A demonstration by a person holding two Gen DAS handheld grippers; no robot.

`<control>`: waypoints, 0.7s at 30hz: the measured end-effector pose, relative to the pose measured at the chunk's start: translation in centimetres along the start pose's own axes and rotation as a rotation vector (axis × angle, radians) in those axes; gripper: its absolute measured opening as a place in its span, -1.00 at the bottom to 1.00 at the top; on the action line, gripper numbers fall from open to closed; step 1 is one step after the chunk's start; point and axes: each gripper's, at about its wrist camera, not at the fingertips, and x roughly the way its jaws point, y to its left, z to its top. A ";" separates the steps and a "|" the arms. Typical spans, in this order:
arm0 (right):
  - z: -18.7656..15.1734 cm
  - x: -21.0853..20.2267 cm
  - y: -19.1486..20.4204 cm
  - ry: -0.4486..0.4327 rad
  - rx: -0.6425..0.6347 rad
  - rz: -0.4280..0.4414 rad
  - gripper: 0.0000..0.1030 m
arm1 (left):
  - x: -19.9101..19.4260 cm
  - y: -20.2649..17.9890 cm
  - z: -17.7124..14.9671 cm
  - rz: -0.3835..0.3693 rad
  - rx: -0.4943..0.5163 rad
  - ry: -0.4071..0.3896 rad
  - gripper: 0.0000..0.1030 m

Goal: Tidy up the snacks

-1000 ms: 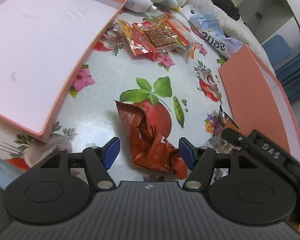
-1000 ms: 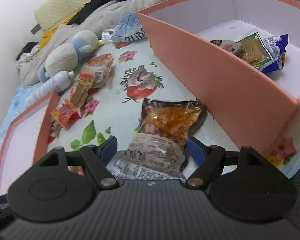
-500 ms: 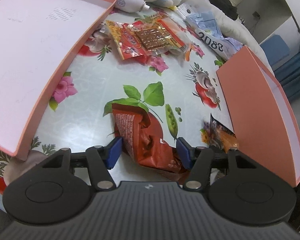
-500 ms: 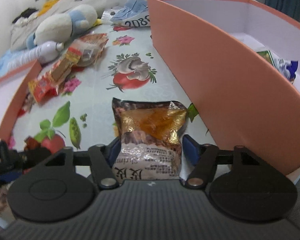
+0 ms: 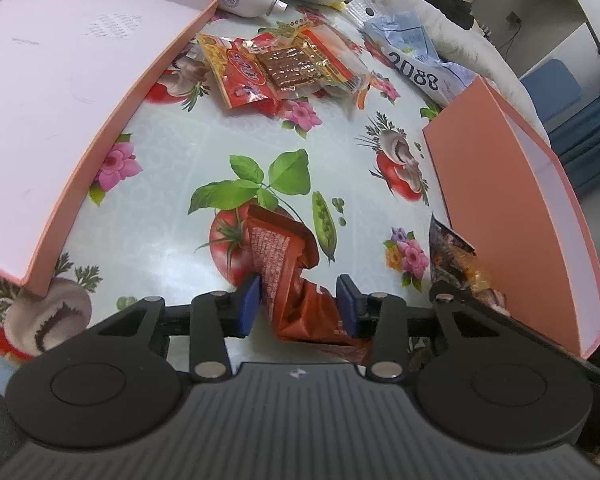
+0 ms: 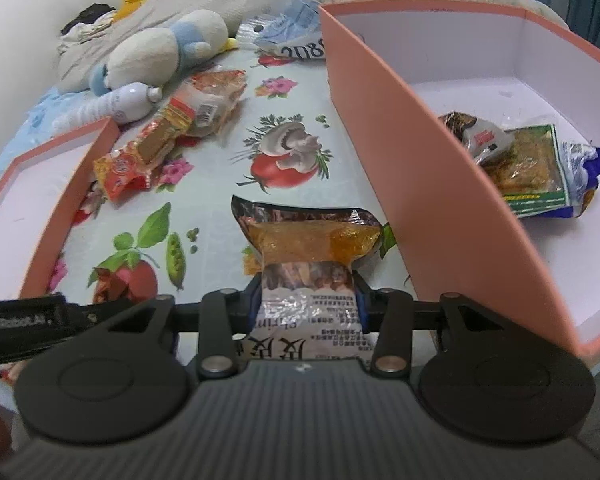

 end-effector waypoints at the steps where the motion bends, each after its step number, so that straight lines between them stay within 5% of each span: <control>1: 0.1 -0.4 0.1 -0.004 -0.007 0.008 -0.13 | -0.4 0.0 0.0 -0.001 0.000 -0.002 -0.10; 21: 0.1 -15.1 -0.2 -0.154 -0.064 0.123 -0.13 | -13.2 -5.9 -1.8 -0.075 0.146 -0.124 -0.10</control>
